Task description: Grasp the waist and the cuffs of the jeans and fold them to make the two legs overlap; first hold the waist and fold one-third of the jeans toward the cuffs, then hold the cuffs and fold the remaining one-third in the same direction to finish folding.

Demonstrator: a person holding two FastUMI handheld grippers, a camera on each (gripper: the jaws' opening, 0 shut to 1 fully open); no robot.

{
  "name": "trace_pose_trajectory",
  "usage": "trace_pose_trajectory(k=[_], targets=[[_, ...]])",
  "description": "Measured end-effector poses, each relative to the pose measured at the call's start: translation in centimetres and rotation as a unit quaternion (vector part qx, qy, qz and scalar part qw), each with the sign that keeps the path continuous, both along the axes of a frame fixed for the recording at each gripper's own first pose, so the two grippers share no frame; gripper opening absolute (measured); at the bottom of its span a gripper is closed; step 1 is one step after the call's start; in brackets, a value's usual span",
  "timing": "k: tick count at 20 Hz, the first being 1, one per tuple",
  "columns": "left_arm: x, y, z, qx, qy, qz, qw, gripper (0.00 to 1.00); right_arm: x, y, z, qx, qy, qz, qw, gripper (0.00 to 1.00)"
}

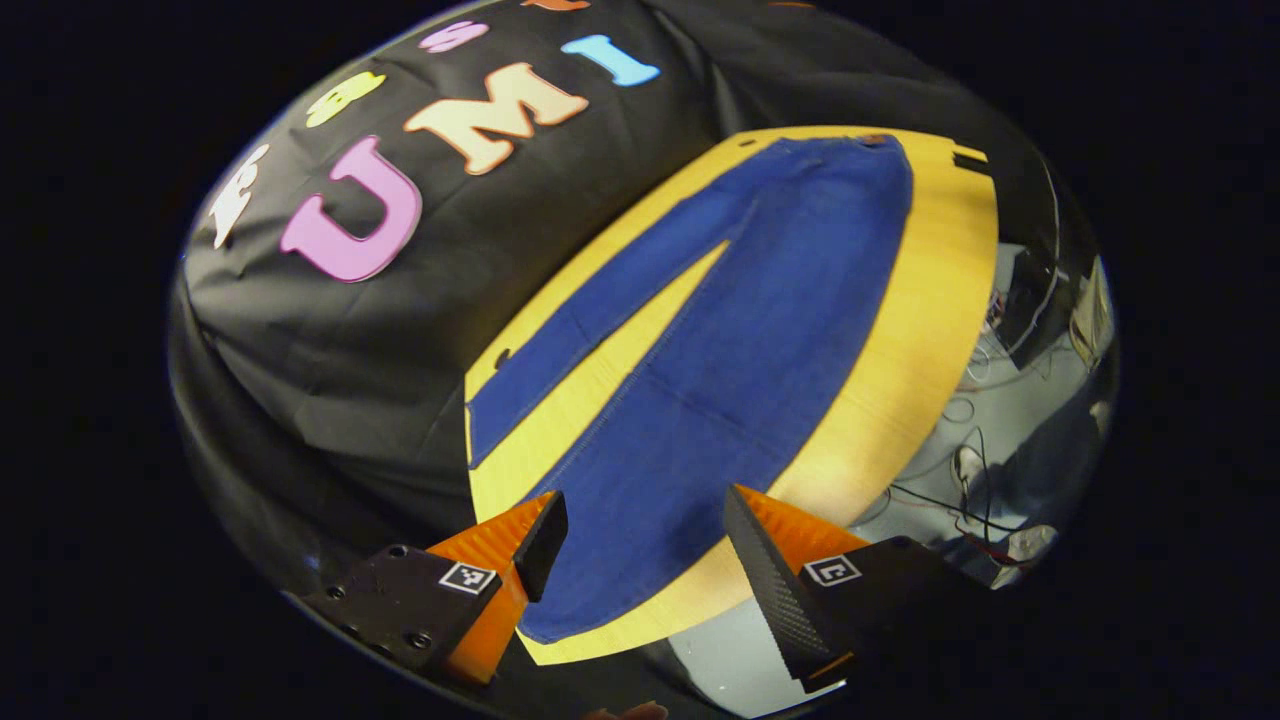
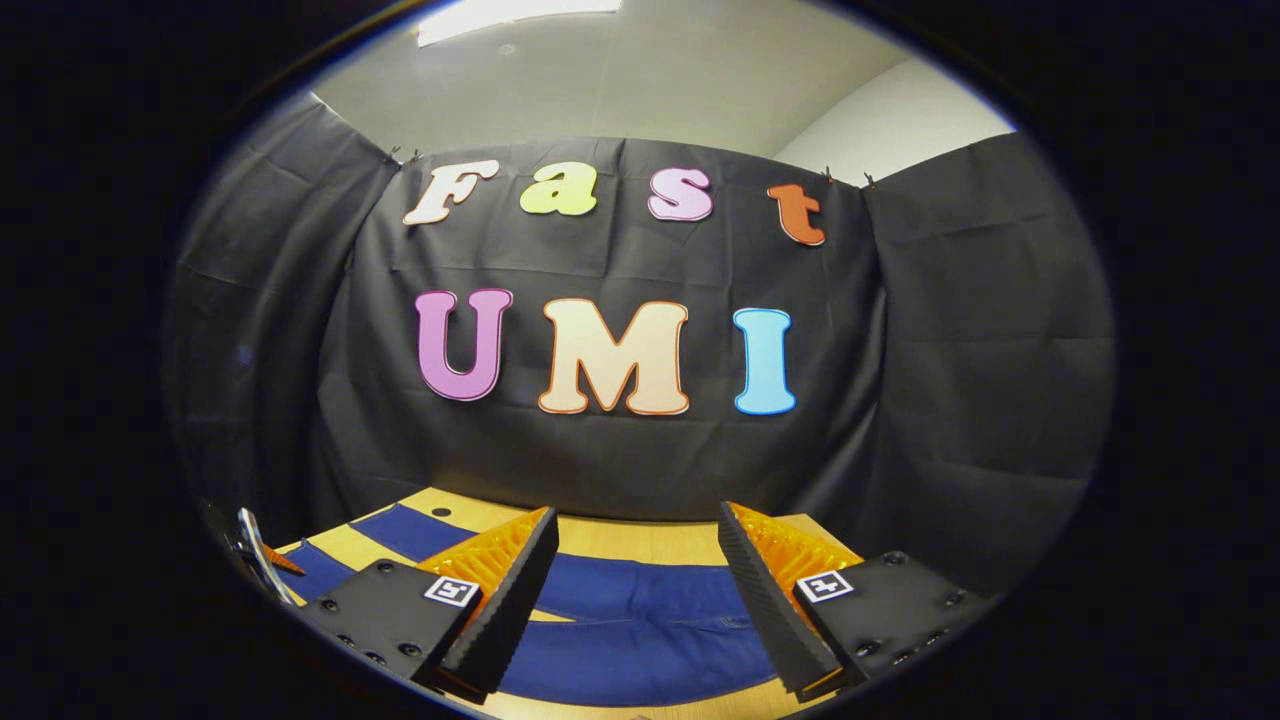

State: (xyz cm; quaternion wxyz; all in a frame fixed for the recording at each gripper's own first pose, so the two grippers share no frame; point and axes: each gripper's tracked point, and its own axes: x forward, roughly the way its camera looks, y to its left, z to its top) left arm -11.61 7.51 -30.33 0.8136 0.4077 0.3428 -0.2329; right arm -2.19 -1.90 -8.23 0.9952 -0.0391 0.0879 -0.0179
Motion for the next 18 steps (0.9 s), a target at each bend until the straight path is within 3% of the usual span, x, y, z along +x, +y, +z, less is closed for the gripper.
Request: trace_pose_trajectory(k=[7, 18], targets=[[-0.4, 1.9, -4.5, 0.077, 0.059, -0.037, 0.995, 0.95, -0.8, -1.6, -0.4, -0.008, 0.008, -0.034, 0.999, 0.99], [4.1, 0.5, -5.4, 0.11, 0.06, -0.111, 0.986, 0.83, -2.8, -3.0, -0.7, -0.012, 0.012, -0.089, 0.996, 0.99]])
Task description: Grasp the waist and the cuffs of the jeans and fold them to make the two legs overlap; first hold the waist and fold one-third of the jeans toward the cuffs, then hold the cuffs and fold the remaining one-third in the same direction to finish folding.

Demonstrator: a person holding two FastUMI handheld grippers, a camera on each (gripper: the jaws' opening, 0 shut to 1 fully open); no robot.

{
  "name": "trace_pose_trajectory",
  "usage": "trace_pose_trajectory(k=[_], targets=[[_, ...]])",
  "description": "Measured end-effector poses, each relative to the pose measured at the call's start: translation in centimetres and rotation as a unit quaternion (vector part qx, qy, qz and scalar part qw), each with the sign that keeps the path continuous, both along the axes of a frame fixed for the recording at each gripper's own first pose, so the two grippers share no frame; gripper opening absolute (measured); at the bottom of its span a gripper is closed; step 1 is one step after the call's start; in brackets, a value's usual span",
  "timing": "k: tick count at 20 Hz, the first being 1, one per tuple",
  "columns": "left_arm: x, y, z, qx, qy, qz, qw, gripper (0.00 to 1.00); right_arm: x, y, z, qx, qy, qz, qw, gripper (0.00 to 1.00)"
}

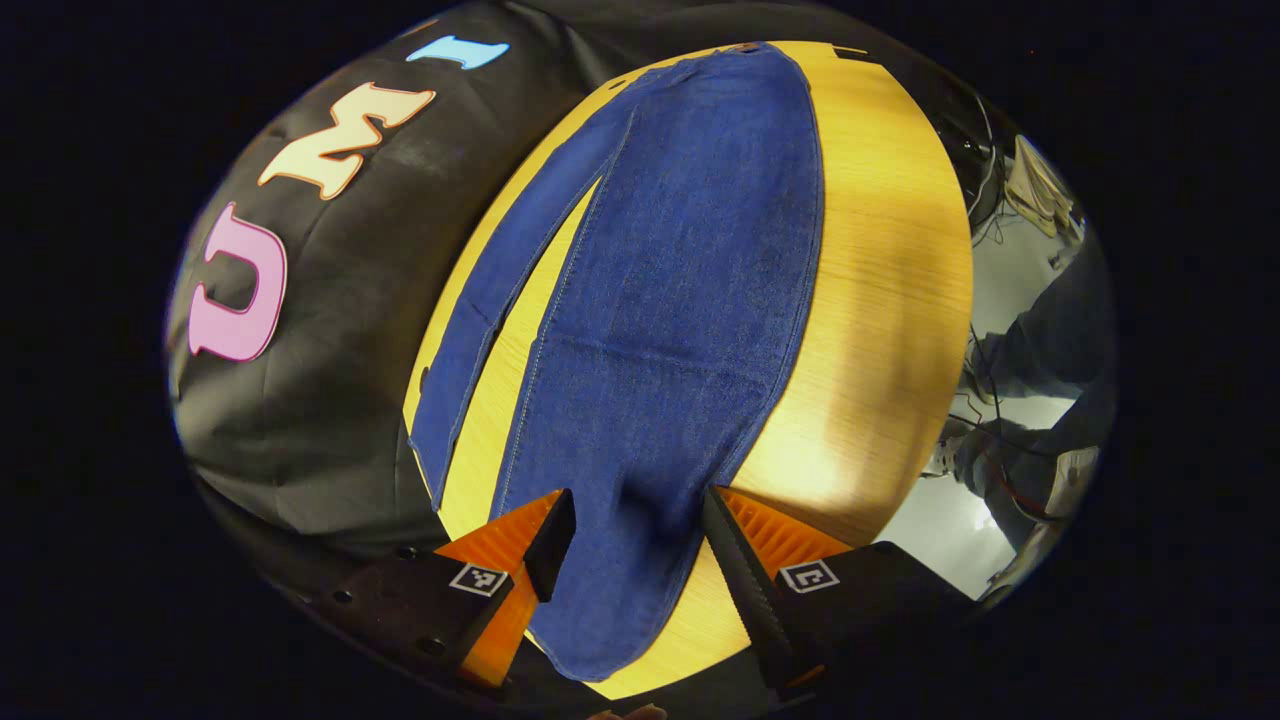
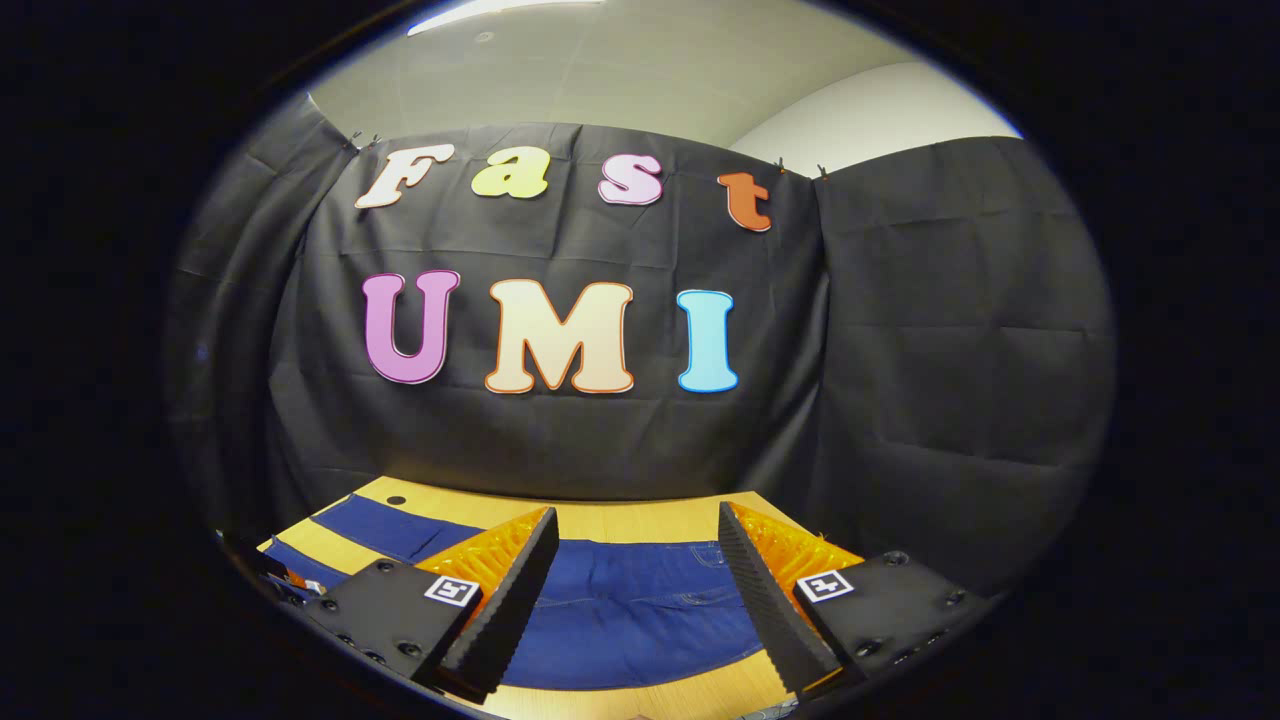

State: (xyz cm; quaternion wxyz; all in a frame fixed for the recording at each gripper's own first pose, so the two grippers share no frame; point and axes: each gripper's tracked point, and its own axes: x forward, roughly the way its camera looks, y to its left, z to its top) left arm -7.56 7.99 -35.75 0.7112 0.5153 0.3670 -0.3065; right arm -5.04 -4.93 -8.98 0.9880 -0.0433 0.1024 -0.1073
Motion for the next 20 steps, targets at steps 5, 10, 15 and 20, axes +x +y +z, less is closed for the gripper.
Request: trace_pose_trajectory(k=[5, 10, 15, 20], targets=[[0.1, -0.6, -1.3, -0.016, 0.025, -0.003, 1.0, 0.6, -1.0, -0.6, -0.1, -0.011, 0.0, -0.024, 1.0, 0.99], [-0.6, -0.9, -1.5, -0.018, 0.003, 0.024, 1.0, 0.06, -2.0, -2.5, -1.1, -0.045, 0.013, -0.031, 0.998, 1.0], [-0.7, -1.2, -1.6, -0.026, 0.006, 0.075, 0.997, 0.0, -2.2, -6.1, -4.6, -0.122, 0.07, 0.016, 0.99, 0.99], [-0.6, -1.2, -1.6, -0.012, 0.025, 0.093, 0.995, 0.0, -2.4, -10.1, -10.9, -0.19, 0.145, 0.074, 0.968, 0.99]])
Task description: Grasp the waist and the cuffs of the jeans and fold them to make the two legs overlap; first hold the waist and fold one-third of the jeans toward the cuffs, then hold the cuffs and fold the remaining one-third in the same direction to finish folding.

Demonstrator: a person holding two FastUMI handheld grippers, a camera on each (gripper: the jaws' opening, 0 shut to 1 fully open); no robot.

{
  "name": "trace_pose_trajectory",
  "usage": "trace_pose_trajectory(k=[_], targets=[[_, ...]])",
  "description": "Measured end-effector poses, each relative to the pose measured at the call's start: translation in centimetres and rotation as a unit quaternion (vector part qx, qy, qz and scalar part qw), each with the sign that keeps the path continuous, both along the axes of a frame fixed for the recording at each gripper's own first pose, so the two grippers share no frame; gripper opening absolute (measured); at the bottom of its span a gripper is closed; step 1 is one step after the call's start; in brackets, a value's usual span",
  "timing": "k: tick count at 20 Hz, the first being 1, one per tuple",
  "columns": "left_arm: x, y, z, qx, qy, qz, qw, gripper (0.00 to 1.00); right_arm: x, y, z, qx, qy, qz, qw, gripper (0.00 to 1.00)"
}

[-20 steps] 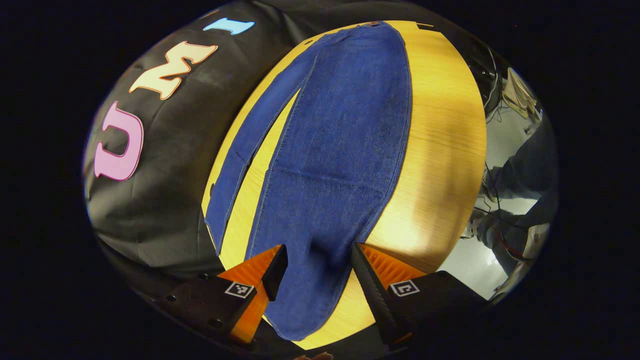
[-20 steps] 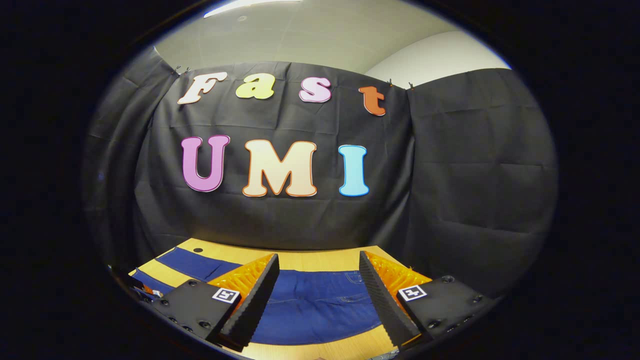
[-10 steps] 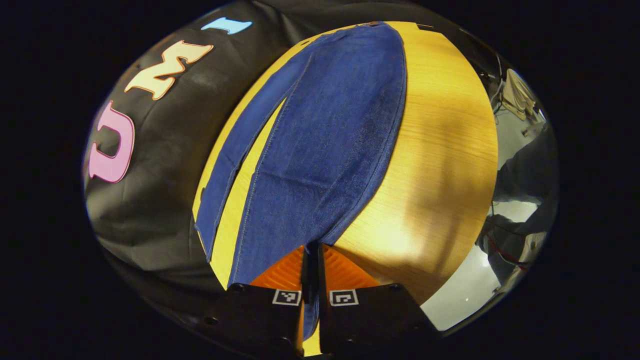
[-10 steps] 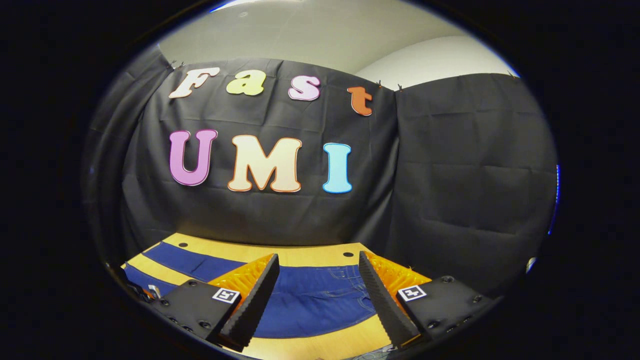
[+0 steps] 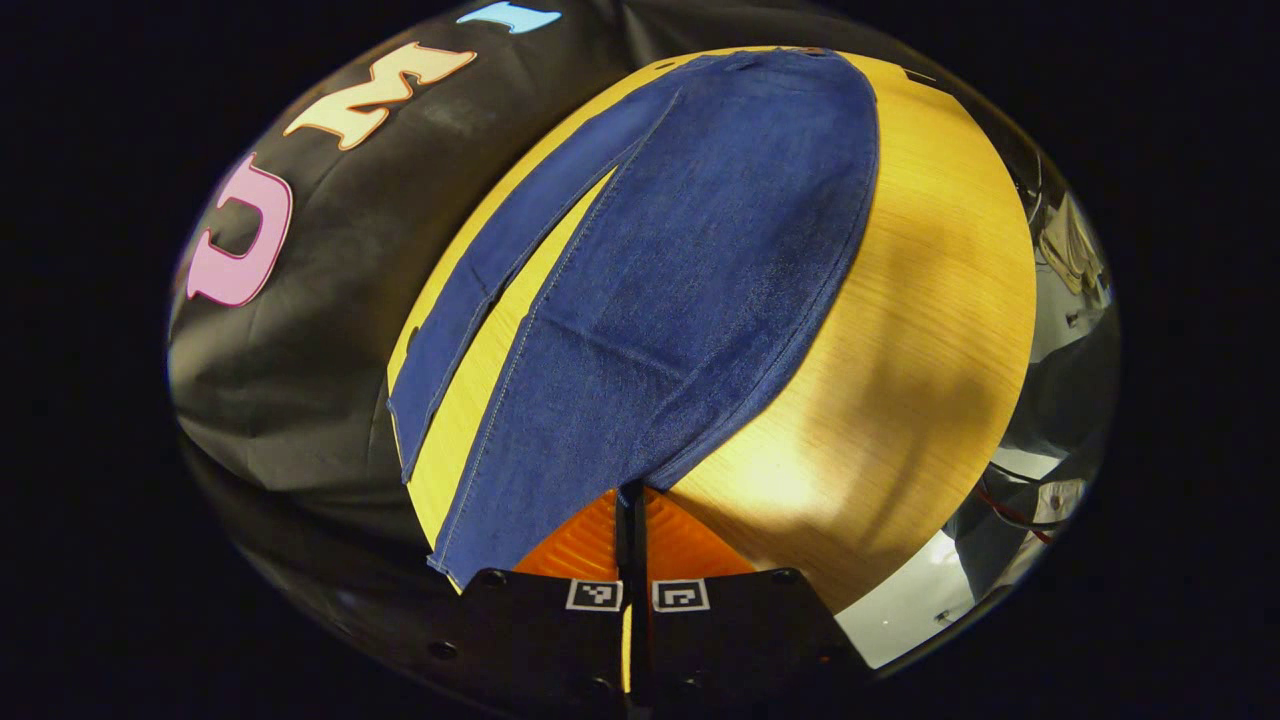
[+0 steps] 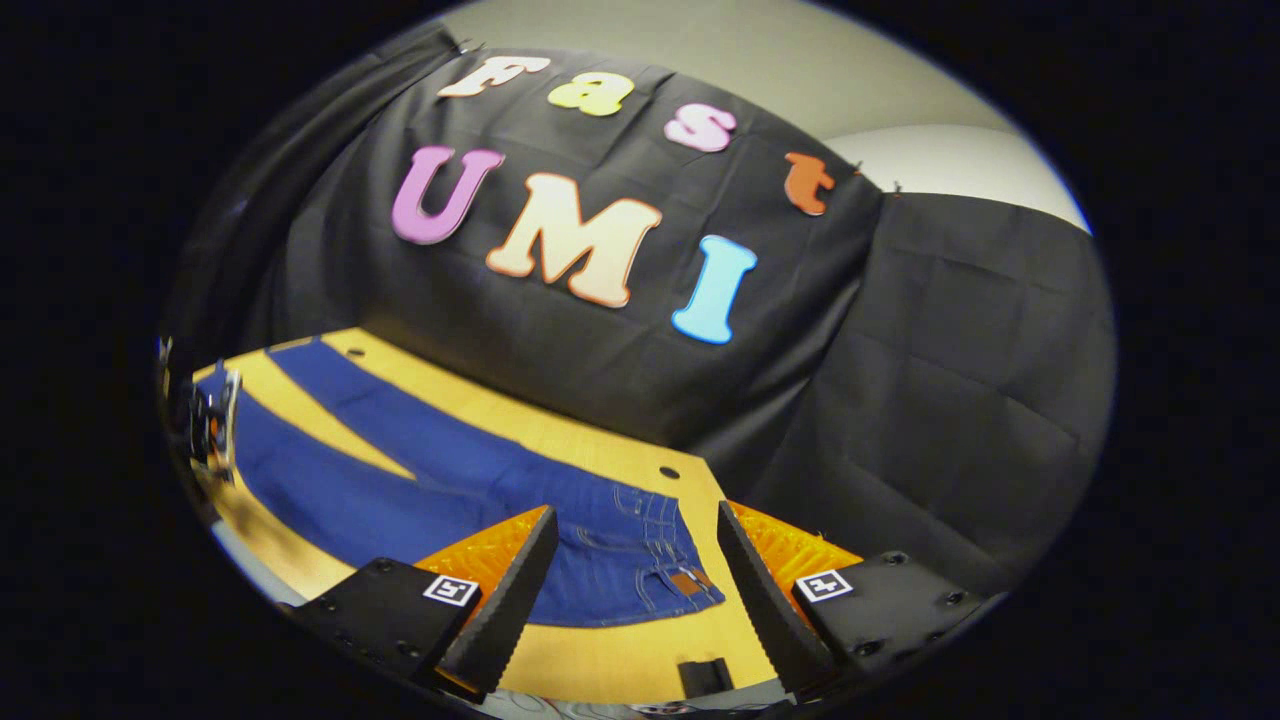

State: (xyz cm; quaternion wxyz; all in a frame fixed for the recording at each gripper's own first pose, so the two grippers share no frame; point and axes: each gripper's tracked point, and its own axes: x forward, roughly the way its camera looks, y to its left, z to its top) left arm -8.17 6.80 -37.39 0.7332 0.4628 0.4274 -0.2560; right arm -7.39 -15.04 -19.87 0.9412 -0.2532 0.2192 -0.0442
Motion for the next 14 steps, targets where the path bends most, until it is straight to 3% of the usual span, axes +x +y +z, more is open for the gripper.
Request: trace_pose_trajectory(k=[3, 6, 9, 14], targets=[[-0.1, 0.2, 0.0, 0.019, 0.004, 0.007, 1.0, 0.0, -0.8, -2.0, -4.7, -0.059, 0.067, 0.047, 0.995, 1.0], [-0.2, 0.2, 0.0, 0.029, 0.006, 0.019, 0.999, 0.0, -1.6, -3.0, -8.6, -0.113, 0.121, 0.097, 0.981, 1.0], [-0.2, 0.2, 0.1, 0.049, 0.018, 0.017, 0.998, 0.0, -2.5, -3.5, -12.5, -0.178, 0.176, 0.161, 0.955, 0.99], [-0.2, 0.2, 0.2, 0.069, 0.022, 0.035, 0.997, 0.0, -3.3, -2.3, -17.8, -0.226, 0.232, 0.261, 0.909, 0.99]])
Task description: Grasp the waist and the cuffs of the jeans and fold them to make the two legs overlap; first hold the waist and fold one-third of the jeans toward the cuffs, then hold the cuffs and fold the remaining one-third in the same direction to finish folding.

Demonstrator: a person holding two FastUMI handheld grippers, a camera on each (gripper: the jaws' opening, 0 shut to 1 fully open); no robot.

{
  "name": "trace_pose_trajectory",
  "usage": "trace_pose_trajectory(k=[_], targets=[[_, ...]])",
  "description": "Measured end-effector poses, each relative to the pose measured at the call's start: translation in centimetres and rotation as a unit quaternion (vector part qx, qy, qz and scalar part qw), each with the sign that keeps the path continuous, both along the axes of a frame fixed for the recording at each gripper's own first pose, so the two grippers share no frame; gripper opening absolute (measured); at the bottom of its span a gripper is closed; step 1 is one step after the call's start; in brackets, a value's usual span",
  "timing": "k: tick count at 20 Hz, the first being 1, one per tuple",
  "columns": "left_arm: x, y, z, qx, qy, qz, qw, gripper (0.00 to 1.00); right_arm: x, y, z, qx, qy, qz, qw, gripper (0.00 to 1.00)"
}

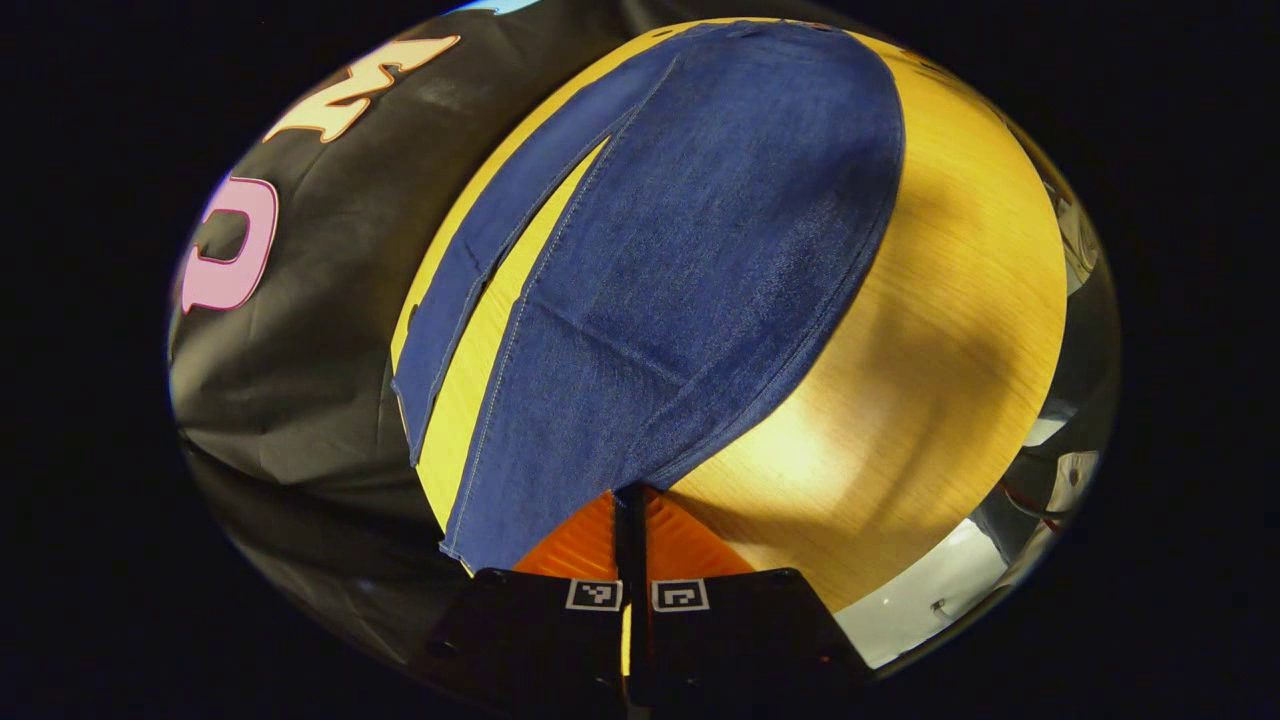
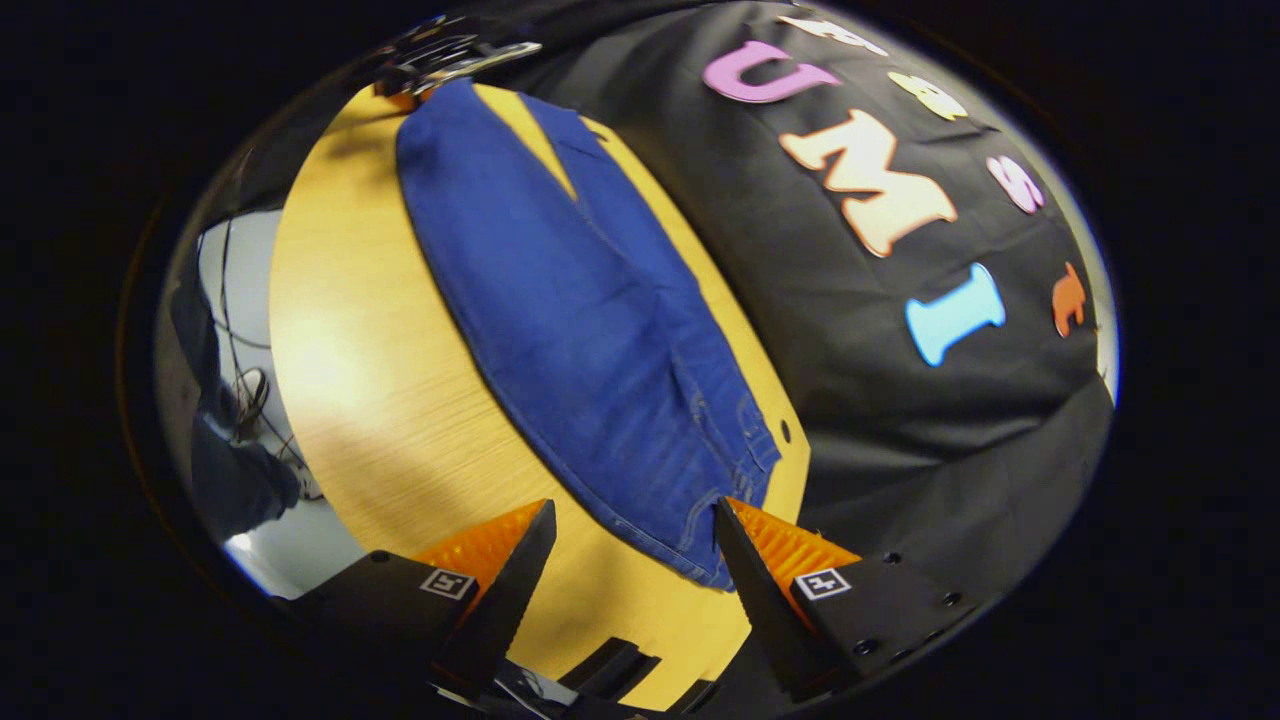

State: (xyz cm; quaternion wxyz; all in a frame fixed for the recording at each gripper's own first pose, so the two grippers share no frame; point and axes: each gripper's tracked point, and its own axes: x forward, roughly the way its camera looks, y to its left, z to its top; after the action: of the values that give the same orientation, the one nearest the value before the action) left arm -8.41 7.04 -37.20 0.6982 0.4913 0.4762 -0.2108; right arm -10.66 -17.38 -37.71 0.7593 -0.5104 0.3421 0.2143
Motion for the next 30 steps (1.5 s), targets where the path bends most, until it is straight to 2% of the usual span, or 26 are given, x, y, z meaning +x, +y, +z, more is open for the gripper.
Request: trace_pose_trajectory(k=[4, 6, 7, 8, 10, 12, 13, 15, 17, 18, 19, 21, 23, 25, 30], targets=[[0.0, -0.2, 0.0, 0.008, 0.002, 0.013, 1.0, 0.0, 0.4, -0.7, -2.7, -0.039, 0.034, 0.042, 0.998, 0.99], [0.0, 0.0, 0.0, 0.012, 0.002, 0.018, 1.0, 0.0, 2.1, -0.9, -3.5, -0.054, 0.039, 0.044, 0.997, 0.92], [0.0, 0.1, 0.1, 0.014, 0.003, 0.02, 1.0, 0.0, 3.0, -1.0, -3.7, -0.057, 0.036, 0.043, 0.997, 0.84], [0.1, 0.0, 0.1, 0.015, 0.003, 0.022, 1.0, 0.0, 3.8, -1.2, -4.1, -0.058, 0.035, 0.037, 0.997, 0.86], [0.1, -0.2, 0.1, 0.018, 0.003, 0.026, 0.999, 0.0, 5.1, -1.1, -4.7, -0.052, 0.031, 0.024, 0.998, 0.77], [0.1, -0.1, 0.1, 0.019, 0.003, 0.032, 0.999, 0.0, 5.7, -0.5, -5.3, -0.046, 0.033, 0.022, 0.998, 0.76], [0.0, -0.2, 0.1, 0.02, 0.002, 0.035, 0.999, 0.0, 5.8, -0.3, -6.0, -0.046, 0.032, 0.024, 0.998, 0.61], [0.0, -0.2, 0.1, 0.021, -0.001, 0.04, 0.999, 0.0, 5.7, 0.1, -6.3, -0.064, 0.016, 0.049, 0.997, 0.24], [0.0, -0.3, 0.1, 0.023, -0.005, 0.048, 0.999, 0.0, 5.6, -0.1, -6.5, -0.068, 0.004, 0.052, 0.996, 0.28], [0.1, -0.3, 0.1, 0.024, -0.006, 0.052, 0.998, 0.0, 5.6, -0.5, -5.9, -0.054, -0.001, 0.037, 0.998, 0.12], [0.1, -0.2, 0.1, 0.021, -0.01, 0.061, 0.998, 0.0, 5.8, -0.6, -6.2, -0.032, 0.004, 0.017, 0.999, 0.03], [0.0, -0.4, 0.3, 0.007, -0.015, 0.096, 0.995, 0.0, 6.0, -0.7, -5.5, 0.007, 0.003, -0.024, 1.0, 0.03], [0.4, -0.9, 1.1, -0.023, -0.028, 0.152, 0.988, 0.0, 6.8, -0.4, -2.9, 0.035, -0.036, -0.045, 0.998, 0.02], [2.0, -0.9, 3.3, -0.039, -0.058, 0.188, 0.98, 0.0, 7.9, -0.2, -0.1, 0.063, -0.076, -0.069, 0.993, 0.03], [8.7, -1.4, 10.8, -0.071, -0.119, 0.205, 0.969, 0.0, 13.0, 1.4, 6.4, 0.126, -0.157, -0.129, 0.971, 0.02]])
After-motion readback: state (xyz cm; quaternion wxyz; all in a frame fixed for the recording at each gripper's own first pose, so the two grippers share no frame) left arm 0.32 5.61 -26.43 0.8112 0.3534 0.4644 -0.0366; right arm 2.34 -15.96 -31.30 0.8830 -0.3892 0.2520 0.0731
